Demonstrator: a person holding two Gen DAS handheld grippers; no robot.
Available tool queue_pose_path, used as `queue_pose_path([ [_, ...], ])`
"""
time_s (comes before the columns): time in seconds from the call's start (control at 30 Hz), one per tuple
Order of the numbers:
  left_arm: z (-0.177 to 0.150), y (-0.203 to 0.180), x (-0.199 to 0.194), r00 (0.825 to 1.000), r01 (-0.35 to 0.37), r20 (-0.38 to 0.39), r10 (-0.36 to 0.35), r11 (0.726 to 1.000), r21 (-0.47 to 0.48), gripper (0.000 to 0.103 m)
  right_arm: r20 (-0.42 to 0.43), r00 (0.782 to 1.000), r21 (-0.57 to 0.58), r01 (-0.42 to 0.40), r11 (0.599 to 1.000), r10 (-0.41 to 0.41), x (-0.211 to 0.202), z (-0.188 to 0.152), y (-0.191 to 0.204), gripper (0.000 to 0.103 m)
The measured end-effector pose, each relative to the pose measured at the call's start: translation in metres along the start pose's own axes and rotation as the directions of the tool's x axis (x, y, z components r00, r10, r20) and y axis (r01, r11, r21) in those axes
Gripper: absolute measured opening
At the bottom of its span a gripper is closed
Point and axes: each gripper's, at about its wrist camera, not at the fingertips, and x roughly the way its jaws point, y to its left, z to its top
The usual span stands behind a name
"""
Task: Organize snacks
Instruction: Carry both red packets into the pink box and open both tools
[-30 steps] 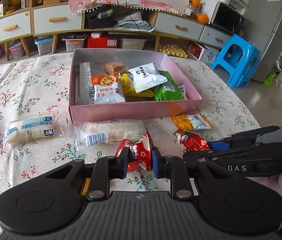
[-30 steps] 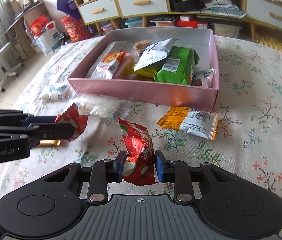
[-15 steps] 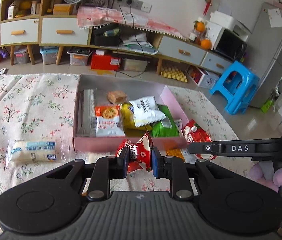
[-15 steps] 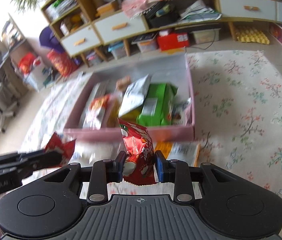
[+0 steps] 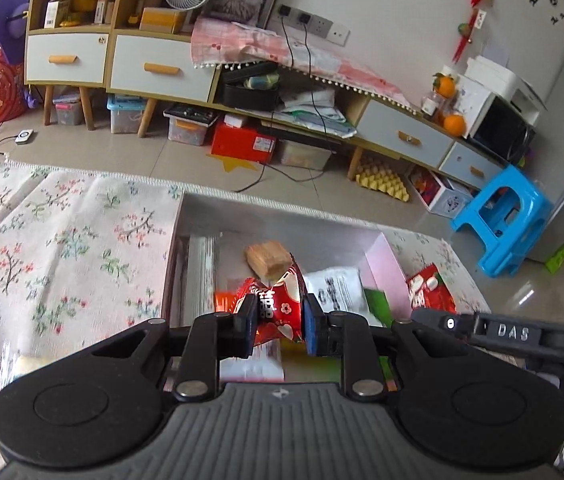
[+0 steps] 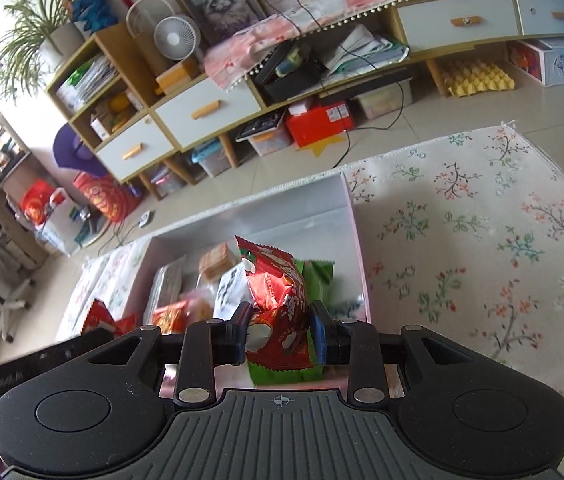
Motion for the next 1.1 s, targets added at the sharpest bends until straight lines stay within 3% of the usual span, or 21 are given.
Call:
queue_pose_path([
  [0.23, 0.005, 0.006, 0.021, 0.999, 0.011, 0.039, -0.009, 0.999, -0.049, 0.021, 0.023, 1.000, 0.042, -0.011, 0.999, 0.010, 0.019, 0.007, -0.008, 0.029],
  [0.47, 0.005, 0.013, 0.036, 0.998, -0.038, 0.040, 0.041, 0.997, -0.065, 0.021, 0.013, 1.000, 0.065, 0.017, 0.998, -0.018, 0.037, 0.008, -0.018, 0.029],
  [0.6, 0.004, 0.020, 0.039, 0.999, -0.022, 0.031, 0.026, 0.993, -0.115, 0.021, 0.012, 1.000, 0.067, 0.026, 0.997, -0.027, 0.040, 0.007, -0.022, 0.029],
  [0.77, 0.006, 0.018, 0.041, 0.999, -0.015, 0.027, 0.018, 0.994, -0.109, 0.022, 0.014, 0.999, 0.071, 0.028, 0.997, -0.029, 0.038, 0.007, -0.024, 0.030],
  [0.9, 0.006, 0.017, 0.038, 1.000, -0.012, 0.026, 0.015, 0.994, -0.112, 0.034, 0.006, 1.000, 0.096, 0.015, 0.995, -0.015, 0.038, 0.009, -0.025, 0.035],
  [1.0, 0.006, 0.014, 0.036, 1.000, -0.012, 0.027, 0.015, 0.995, -0.101, 0.043, 0.000, 1.000, 0.109, -0.003, 0.994, 0.003, 0.036, 0.010, -0.026, 0.052],
  [1.1, 0.005, 0.011, 0.031, 0.999, -0.026, 0.032, 0.029, 0.996, -0.082, 0.051, 0.017, 1.000, 0.089, -0.010, 0.996, 0.009, 0.028, 0.011, -0.023, 0.060],
])
